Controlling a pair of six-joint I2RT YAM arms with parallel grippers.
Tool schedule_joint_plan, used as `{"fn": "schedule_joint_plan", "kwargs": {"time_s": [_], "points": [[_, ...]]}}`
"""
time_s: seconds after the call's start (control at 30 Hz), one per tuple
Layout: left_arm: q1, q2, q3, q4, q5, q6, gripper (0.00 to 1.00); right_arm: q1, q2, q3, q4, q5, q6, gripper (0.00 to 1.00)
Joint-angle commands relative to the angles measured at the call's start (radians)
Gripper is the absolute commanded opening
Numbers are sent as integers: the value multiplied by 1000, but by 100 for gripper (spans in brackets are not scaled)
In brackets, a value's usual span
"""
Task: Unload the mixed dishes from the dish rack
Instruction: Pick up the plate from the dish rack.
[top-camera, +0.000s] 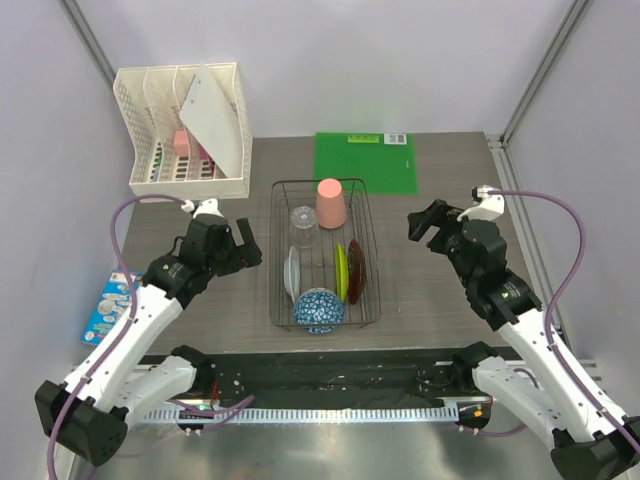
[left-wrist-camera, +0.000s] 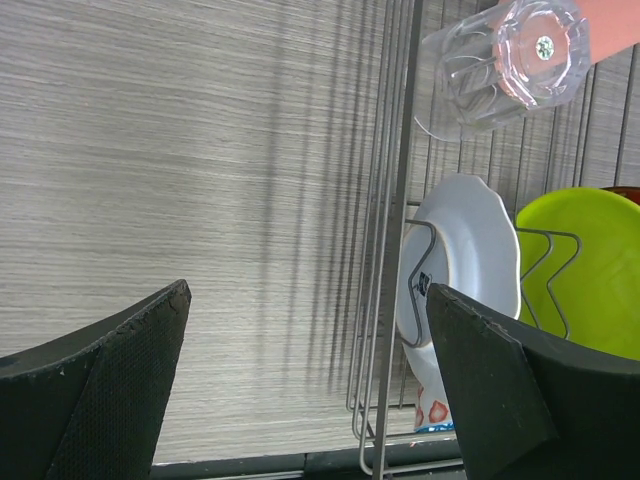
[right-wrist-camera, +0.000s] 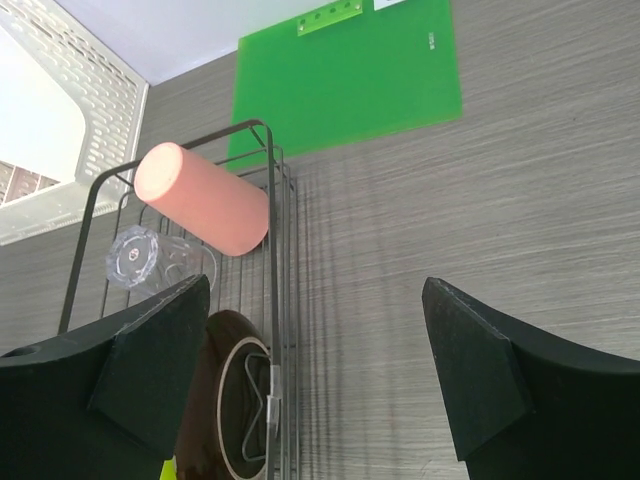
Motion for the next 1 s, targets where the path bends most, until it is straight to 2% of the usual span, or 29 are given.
{"fn": "schedule_joint_plan", "kwargs": {"time_s": [0.0,0.2,0.4,0.73,0.97], "points": [[0,-30,19,41,9,4,100,4,-32,-38,55,-9,4,93],[0,-39,14,41,1,-1,100,5,-44,-95,69,-15,117,100],[0,-18,42,37,21,-24,100,4,0,-121,88,-107,217,100],[0,-13,47,75,21,33,100,5,-60,-117,77,-120,54,100],[-37,108,140,121,70,63,98,4,-55,-138,74,-104,77,100]]}}
